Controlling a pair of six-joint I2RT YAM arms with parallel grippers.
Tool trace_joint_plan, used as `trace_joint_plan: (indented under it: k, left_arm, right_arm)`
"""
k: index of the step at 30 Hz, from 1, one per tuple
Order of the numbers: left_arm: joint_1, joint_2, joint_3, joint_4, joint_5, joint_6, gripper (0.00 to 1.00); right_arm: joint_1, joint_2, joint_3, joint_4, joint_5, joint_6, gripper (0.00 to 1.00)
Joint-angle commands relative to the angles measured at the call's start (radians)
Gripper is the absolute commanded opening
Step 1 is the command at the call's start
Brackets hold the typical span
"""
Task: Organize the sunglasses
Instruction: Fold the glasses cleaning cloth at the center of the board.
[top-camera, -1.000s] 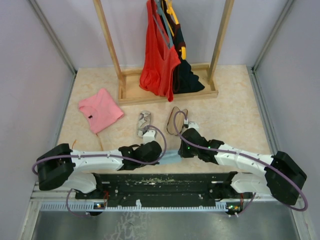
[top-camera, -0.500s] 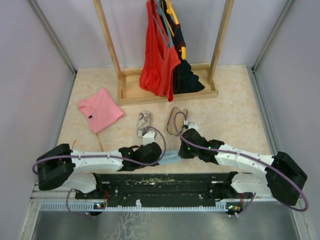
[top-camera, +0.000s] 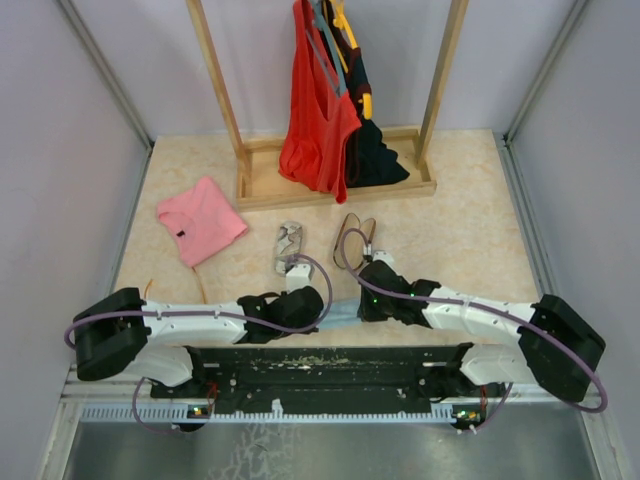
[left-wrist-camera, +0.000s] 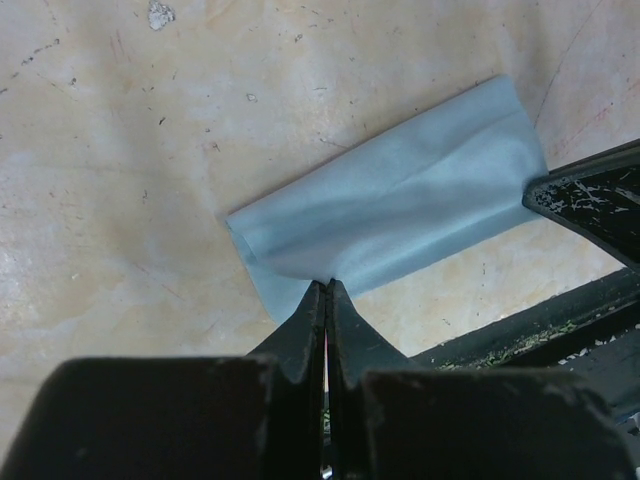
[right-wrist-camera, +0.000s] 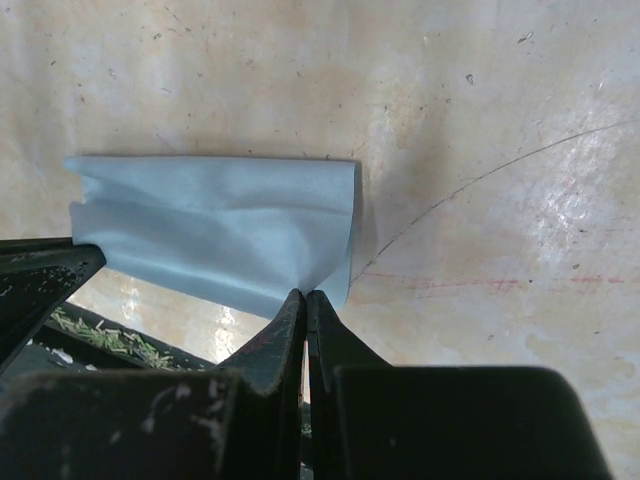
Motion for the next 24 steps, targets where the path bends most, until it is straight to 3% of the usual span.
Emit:
trace_joint_plan:
  k: [1,17,20,24]
  left_arm:
    - [-0.007,-0.001,-0.014,-0.024,-0.014,-0.004,0.00]
    - [-0.024,0.024,-0.018,-0.027,-0.001,-0.017,0.01]
    - [-0.025,0.024,-0.020,-0.030,0.001,-0.023,0.12]
    - [-0.027,0.005,-0.018,-0.052,-0.004,-0.040,0.35]
  right_arm:
    - [0.008,0.019,0.019,-0.028,0.045,-0.012,0.00]
    - [0.022,0.058,0.031,-0.033,0.053,-0.014,0.00]
    - [0.022,0.059,0.031,-0.026,0.054,-0.013,0.05]
    - [0.023,0.048,0.034,-0.024,0.055,-0.013,0.19]
